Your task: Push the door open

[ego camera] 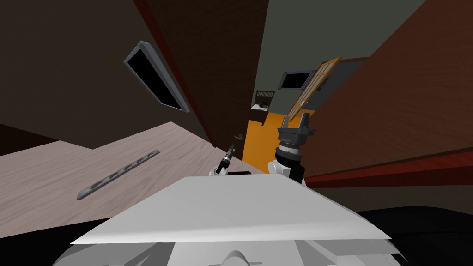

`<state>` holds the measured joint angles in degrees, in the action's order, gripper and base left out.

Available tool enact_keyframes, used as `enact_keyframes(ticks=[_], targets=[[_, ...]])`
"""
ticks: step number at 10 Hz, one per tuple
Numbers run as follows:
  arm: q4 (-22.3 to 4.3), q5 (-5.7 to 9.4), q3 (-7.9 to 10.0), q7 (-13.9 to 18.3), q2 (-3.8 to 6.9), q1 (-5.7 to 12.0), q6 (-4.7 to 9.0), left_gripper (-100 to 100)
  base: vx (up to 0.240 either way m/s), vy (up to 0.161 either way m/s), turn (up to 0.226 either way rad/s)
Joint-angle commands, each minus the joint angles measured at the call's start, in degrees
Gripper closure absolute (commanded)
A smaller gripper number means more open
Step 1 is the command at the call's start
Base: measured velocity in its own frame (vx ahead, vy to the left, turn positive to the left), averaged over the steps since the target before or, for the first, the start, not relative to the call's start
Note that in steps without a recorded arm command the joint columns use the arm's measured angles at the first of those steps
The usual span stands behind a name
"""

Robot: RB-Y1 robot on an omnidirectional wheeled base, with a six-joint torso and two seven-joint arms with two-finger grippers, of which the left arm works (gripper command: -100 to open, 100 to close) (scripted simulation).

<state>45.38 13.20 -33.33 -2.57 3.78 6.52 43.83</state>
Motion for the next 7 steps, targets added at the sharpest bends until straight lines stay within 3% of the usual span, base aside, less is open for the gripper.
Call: enact_keyframes(ticks=[1,4,5,7], targets=[[-1.66,0.35,-0.62,-0.17,-0.34,0.75,0.24,-100,0.079,0.088,-0.069],[-4.93,1.07,-2.04,-0.61,-1.13,2.04,0.68,-100,0.077,0.088,-0.078],[-4.55,0.91,-1.68,-0.5,-1.1,1.93,0.71,-100,0.039,0.044,-0.02],[-5.05,0.92,-1.4,-0.56,-0.61,1.95,1.07,-100,0.151,-0.043,-0.037]])
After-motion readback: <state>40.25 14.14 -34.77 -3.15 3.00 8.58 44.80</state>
